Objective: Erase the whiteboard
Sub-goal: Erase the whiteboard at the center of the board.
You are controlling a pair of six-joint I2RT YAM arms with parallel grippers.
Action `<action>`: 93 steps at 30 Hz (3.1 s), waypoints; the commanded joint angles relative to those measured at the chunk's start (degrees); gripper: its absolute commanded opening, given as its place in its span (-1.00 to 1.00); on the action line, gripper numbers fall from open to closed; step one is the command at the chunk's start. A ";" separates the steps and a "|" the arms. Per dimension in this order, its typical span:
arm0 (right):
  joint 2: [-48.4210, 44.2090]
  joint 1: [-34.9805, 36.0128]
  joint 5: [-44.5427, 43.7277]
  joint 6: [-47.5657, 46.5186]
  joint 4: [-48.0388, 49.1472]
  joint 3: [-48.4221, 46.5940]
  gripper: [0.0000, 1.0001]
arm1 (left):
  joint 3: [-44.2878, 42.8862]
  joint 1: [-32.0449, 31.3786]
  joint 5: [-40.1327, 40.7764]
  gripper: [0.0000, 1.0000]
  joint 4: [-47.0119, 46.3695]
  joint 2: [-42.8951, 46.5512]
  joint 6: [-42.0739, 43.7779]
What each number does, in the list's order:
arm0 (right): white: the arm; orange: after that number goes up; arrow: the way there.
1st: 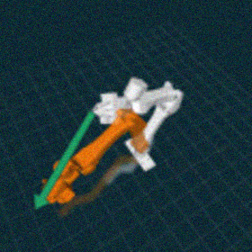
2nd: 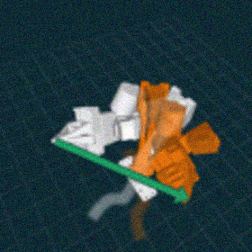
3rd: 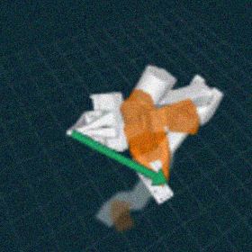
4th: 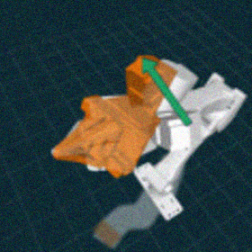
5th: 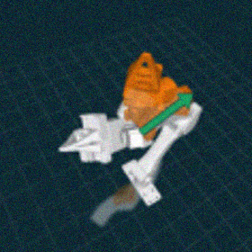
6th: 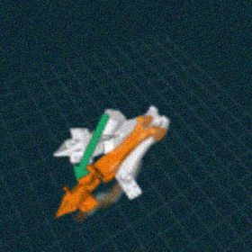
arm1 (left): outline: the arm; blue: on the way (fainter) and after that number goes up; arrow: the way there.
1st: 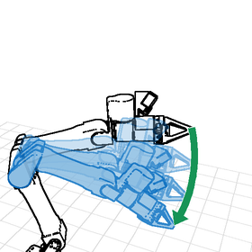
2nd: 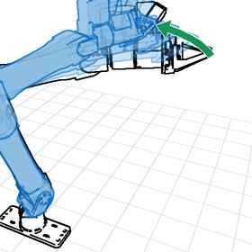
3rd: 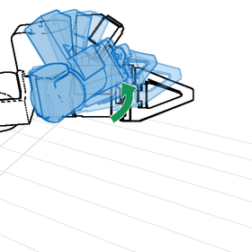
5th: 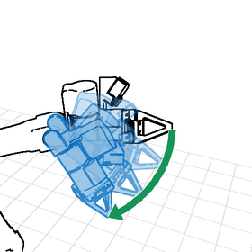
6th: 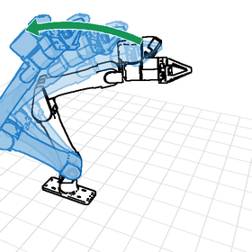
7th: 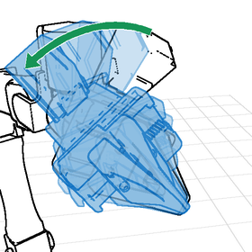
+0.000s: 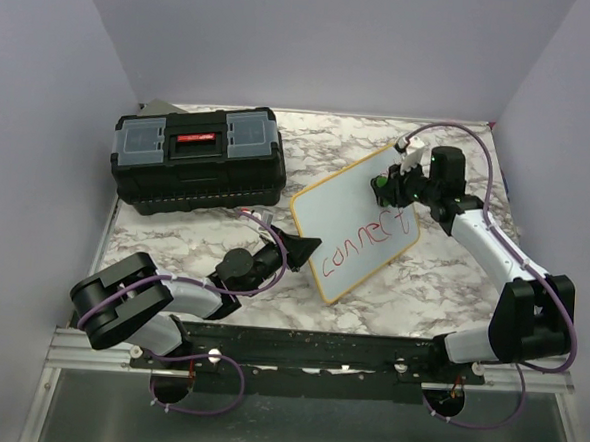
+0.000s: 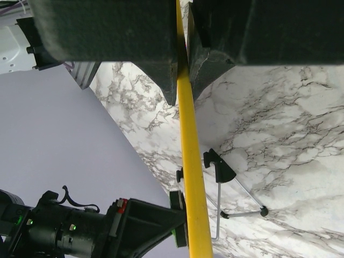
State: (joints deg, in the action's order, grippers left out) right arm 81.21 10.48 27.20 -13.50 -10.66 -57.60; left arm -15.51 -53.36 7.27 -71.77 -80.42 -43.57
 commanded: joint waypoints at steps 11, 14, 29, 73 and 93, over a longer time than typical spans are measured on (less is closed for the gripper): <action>0.10 0.15 -5.42 -3.66 -1.51 3.01 -0.99 | 0.52 -1.30 -5.92 -1.00 -2.76 1.19 2.69; -1.58 0.15 3.98 -8.97 -4.91 5.41 -0.99 | 0.57 -1.30 -5.93 -1.00 -2.98 0.99 2.73; 3.81 0.15 -8.98 8.60 6.47 -2.09 -0.99 | 0.22 -1.30 -6.30 -1.00 -2.73 0.71 2.35; -0.99 -0.47 -2.50 0.11 0.90 2.82 -0.99 | 1.03 -1.25 -6.39 -1.00 -2.82 1.82 2.99; 0.80 -0.46 5.55 -6.78 -6.01 -0.62 -0.99 | 1.14 -1.30 -7.07 -1.00 -4.59 0.65 2.70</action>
State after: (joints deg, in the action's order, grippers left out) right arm 80.73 9.78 30.33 -17.63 -13.43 -58.04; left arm -14.48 -53.39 6.74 -72.16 -79.64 -41.85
